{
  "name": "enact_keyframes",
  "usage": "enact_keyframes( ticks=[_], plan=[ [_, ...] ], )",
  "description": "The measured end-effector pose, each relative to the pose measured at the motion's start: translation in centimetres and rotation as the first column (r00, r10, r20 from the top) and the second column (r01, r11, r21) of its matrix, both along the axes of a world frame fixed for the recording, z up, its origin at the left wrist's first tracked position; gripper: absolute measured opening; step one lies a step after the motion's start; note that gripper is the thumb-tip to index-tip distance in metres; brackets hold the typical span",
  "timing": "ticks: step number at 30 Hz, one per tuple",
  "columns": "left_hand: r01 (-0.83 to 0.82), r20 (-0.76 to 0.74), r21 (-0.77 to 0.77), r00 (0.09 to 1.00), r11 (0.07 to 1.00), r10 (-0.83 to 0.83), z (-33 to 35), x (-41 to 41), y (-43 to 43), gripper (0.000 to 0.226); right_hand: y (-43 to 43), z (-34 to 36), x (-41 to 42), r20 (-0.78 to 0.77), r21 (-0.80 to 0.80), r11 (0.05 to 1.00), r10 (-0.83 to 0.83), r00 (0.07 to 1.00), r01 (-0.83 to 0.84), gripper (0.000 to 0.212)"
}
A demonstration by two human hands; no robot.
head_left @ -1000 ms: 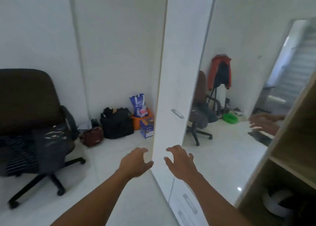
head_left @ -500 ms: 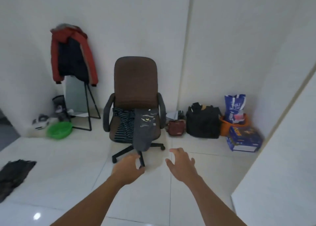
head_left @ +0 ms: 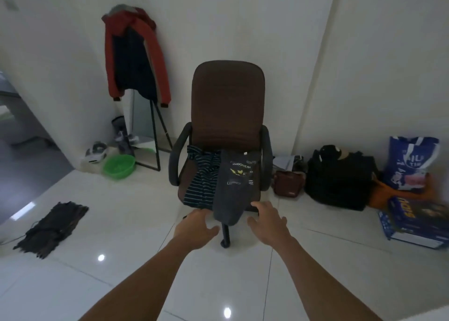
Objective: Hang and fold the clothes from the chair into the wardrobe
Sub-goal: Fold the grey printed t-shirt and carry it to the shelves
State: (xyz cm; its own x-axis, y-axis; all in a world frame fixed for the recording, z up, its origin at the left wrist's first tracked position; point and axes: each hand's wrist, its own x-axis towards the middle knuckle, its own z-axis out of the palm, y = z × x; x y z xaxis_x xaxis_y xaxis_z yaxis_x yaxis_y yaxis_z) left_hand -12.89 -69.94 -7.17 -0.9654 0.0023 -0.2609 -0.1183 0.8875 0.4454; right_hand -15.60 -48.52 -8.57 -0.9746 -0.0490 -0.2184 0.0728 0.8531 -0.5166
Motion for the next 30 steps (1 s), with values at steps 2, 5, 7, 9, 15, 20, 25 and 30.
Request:
enact_keyframes(
  ticks=[2,5,7,9,15,20,25,30],
  plan=[
    [0.007,0.020,0.012,1.000,1.000,-0.007,-0.5,-3.2,0.1,0.046,-0.1,-0.6,-3.6,-0.002,0.003,1.000,0.002,1.000,-0.002,0.049],
    [0.012,0.031,0.060,0.999,0.998,-0.014,-1.9,-9.2,-0.7,0.039,-0.3,-1.7,-9.5,0.003,0.015,1.000,0.003,1.000,-0.003,0.049],
    [0.001,0.018,0.103,1.000,0.995,-0.003,-3.2,-14.2,-1.8,0.036,-0.7,-2.3,-14.0,0.001,0.030,1.000,-0.002,1.000,0.002,0.050],
    [0.015,-0.001,0.135,1.000,0.991,-0.015,-4.3,-19.5,-2.9,0.038,-1.1,-2.9,-18.6,-0.009,0.042,0.999,-0.008,1.000,0.009,0.050],
    [0.100,0.062,0.190,0.992,0.977,-0.114,-5.3,-33.6,-4.3,0.041,-1.5,-4.1,-30.5,0.034,-0.021,0.997,-0.070,0.997,0.071,0.052],
    [0.139,0.123,0.166,0.980,0.976,-0.160,-6.6,-43.2,-3.7,0.052,-1.2,-5.6,-38.8,0.086,-0.091,0.990,-0.100,0.991,0.107,0.051],
    [0.106,0.213,0.137,0.968,0.985,-0.134,-11.0,-53.0,-3.2,0.083,-1.2,-9.3,-48.0,0.153,-0.110,0.989,-0.085,0.985,0.102,0.052],
    [0.080,0.291,0.159,0.949,0.984,-0.124,-14.0,-61.0,-1.1,0.062,-0.5,-15.4,-57.5,0.290,-0.150,0.983,-0.058,0.955,0.105,0.052]
  ],
)
